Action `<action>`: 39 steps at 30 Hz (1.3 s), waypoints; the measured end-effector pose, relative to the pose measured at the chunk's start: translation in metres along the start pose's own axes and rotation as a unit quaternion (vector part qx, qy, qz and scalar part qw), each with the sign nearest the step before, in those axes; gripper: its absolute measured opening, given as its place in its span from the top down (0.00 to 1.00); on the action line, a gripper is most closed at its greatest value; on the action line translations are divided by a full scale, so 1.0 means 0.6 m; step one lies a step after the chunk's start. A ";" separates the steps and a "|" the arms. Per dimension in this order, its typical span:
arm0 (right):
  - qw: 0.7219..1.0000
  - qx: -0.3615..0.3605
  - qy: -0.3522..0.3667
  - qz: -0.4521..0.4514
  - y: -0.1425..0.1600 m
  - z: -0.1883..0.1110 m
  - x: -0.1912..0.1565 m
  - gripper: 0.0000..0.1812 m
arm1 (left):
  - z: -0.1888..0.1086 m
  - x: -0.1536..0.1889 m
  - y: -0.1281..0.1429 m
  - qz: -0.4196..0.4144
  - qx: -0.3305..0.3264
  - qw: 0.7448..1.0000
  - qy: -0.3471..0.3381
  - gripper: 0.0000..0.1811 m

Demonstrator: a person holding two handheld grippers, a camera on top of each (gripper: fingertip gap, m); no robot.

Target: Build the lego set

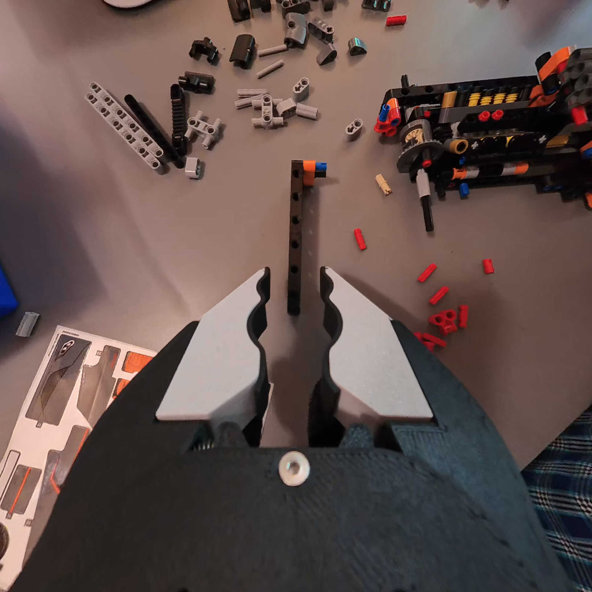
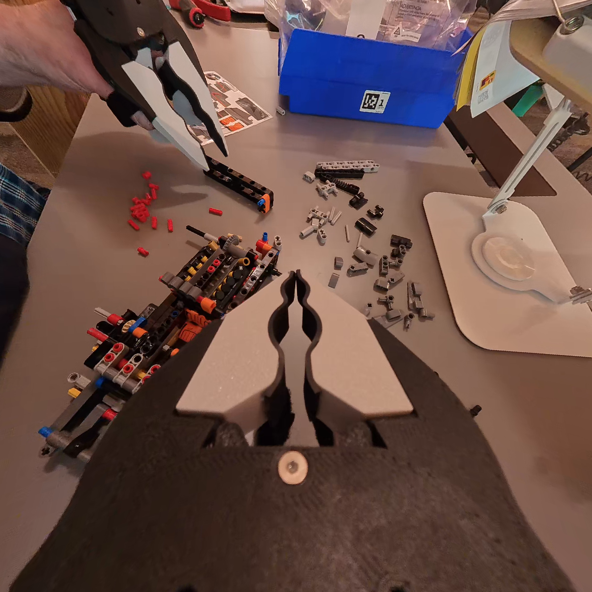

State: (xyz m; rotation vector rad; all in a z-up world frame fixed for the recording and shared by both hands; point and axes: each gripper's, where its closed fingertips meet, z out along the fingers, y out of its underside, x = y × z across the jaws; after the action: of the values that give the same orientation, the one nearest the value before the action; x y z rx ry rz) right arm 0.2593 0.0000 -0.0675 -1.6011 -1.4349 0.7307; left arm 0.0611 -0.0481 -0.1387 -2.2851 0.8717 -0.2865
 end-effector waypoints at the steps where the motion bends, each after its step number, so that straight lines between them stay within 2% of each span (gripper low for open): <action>1: 1.000 0.001 0.001 0.000 0.000 0.000 0.001 1.00 | -0.001 -0.001 0.000 -0.001 0.000 1.000 -0.001 0.83; 39: 1.000 -0.004 0.031 0.001 0.014 -0.008 0.024 1.00 | -0.018 -0.011 0.009 -0.028 0.013 0.999 -0.020 0.85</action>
State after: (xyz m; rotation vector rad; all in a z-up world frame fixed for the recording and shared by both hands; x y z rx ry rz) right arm 0.2701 0.0135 -0.0708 -1.6169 -1.3931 0.6713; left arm 0.0488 -0.0522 -0.1336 -2.2868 0.7805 -0.2743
